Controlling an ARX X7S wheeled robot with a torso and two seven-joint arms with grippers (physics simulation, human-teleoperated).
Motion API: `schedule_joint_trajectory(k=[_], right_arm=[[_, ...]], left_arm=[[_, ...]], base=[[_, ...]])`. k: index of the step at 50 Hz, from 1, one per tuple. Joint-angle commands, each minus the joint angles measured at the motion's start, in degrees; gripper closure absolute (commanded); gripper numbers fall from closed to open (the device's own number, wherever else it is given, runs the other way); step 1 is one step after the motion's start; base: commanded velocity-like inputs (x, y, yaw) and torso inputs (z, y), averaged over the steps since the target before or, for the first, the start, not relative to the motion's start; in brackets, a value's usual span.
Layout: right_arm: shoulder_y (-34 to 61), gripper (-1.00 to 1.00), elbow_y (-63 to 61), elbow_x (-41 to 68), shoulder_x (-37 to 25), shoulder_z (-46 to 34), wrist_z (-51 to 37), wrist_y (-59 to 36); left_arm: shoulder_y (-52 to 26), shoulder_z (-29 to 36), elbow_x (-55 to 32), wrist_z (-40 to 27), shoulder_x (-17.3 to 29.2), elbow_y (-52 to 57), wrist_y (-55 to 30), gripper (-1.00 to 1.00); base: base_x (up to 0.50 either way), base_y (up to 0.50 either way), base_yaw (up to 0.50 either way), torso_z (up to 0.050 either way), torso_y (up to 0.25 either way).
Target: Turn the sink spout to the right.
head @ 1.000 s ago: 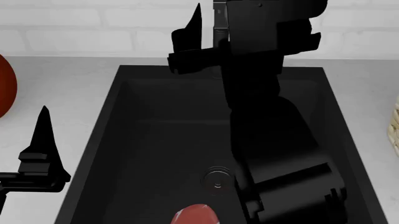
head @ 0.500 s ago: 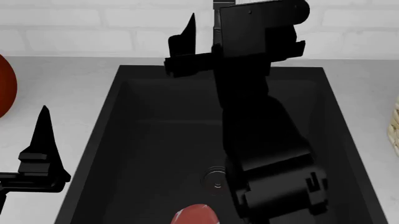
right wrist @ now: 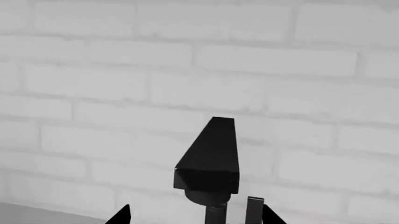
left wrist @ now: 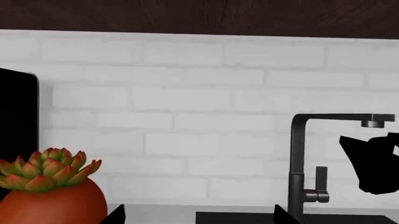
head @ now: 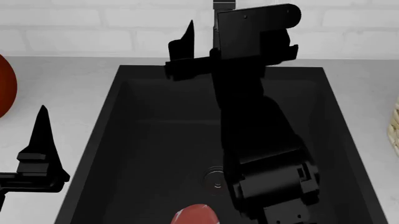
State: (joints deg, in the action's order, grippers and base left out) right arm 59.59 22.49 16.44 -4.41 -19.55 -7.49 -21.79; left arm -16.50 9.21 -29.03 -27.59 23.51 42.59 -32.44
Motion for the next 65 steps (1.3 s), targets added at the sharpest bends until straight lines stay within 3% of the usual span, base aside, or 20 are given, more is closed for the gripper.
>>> schedule_joint_trajectory(k=[1, 49, 65], right_arm=[[2.8, -1.00, 9.8, -0.2, 1.0, -0.6, 1.3, 6.2], [13.4, -1.00, 31.8, 1.4, 2.3, -3.9, 2.9, 19.9], [12.3, -1.00, 29.5, 2.1, 0.6, -4.7, 1.2, 18.5]], left_arm=[[0.0, 0.0, -0.1, -0.3, 0.1, -0.1, 0.0, -1.00], [0.1, 0.5, -0.6, -0.6, 0.7, -0.1, 1.0, -1.00], [0.2, 0.7, -0.6, -0.6, 0.9, 0.1, 1.7, -1.00]], base=[[0.00, 0.00, 0.00, 0.000, 0.000], [0.00, 0.00, 0.00, 0.000, 0.000], [0.00, 0.00, 0.00, 0.000, 0.000]])
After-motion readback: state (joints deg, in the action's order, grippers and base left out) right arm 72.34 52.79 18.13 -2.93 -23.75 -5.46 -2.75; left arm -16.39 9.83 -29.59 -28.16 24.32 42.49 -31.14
